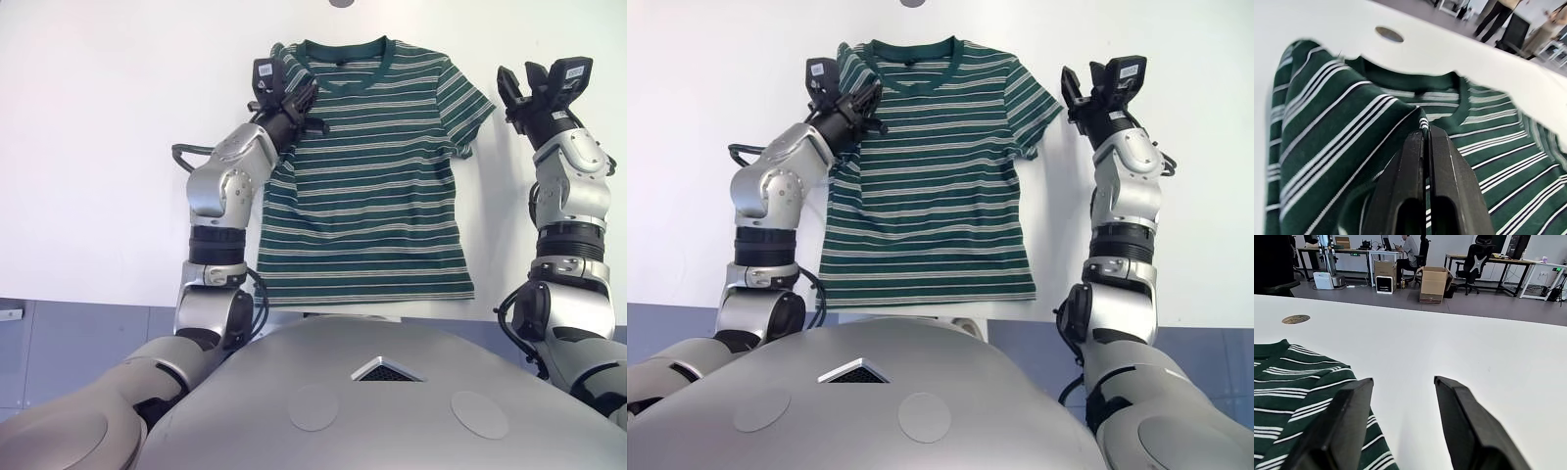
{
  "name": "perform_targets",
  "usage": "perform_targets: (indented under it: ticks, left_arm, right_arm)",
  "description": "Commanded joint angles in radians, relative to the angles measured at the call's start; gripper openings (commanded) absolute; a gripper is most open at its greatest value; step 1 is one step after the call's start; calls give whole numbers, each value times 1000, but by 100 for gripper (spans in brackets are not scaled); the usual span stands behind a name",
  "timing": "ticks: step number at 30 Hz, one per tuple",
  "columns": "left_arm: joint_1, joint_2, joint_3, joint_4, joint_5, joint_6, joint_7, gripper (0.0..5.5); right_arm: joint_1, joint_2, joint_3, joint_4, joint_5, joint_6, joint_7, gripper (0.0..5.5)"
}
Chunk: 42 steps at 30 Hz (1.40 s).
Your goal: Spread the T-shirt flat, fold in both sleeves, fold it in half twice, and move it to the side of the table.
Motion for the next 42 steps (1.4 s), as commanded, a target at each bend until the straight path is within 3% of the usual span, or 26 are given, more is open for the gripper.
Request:
perform_targets:
  ticks: [1, 5, 8, 13, 16, 28, 36, 42]
  left_arm:
    - [-1, -19, -16, 20, 34, -20, 10, 7]
    - [22, -42, -33, -42, 23, -2, 8, 88]
    - [58, -36, -35, -158, -5, 19, -11, 144]
    - [104, 26, 22, -299, -6, -90, -62, 216]
    - [111, 67, 80, -297, 4, -144, -55, 216]
    - [135, 83, 148, -192, 33, -198, -2, 220]
    - [162, 83, 150, -167, 48, -218, -14, 220]
    - [198, 117, 133, -151, 88, -275, -48, 220]
  right_arm:
    - [14, 16, 8, -25, -5, 18, -9, 234]
    - [35, 36, -24, -57, 44, 68, -17, 234]
    - [52, 53, -99, -104, 171, 214, -5, 234]
    - [88, 59, -71, -53, 148, 338, -40, 234]
    - [108, 79, -89, -68, 188, 389, -30, 234]
    - [91, 94, -73, -85, 198, 394, -22, 2]
    - [101, 110, -69, -262, 254, 409, 13, 2]
    - [6, 128, 37, -401, 251, 470, 15, 2]
